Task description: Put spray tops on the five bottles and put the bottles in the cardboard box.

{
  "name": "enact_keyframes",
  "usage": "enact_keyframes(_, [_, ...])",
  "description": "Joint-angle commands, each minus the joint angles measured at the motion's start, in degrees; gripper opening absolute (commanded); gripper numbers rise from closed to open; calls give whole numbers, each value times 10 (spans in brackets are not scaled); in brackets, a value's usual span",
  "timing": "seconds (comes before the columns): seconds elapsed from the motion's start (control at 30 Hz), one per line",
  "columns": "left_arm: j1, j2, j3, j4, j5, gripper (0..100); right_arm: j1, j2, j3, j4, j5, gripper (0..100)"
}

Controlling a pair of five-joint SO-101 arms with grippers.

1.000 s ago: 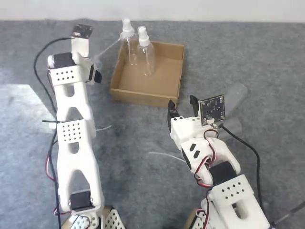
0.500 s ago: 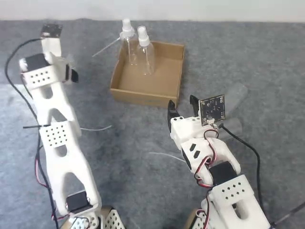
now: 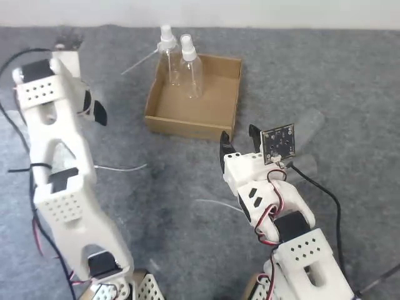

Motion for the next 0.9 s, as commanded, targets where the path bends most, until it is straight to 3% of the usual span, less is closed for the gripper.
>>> enact_keyframes(0.0, [-16,-49,38,-41,-1,141,2,5,-47,-14,-4,210])
enact_keyframes(0.07, [-19,-49,73,-55,0,150,2,5,-47,-14,-4,210])
enact_keyframes(0.27, [-26,-55,106,-59,32,299,2,5,-46,-14,-4,210])
enact_keyframes(0.63, [-7,-53,-16,-33,31,306,2,5,-46,-15,-4,210])
enact_keyframes(0.87, [51,-35,-19,-172,31,306,2,5,-46,-15,-4,210])
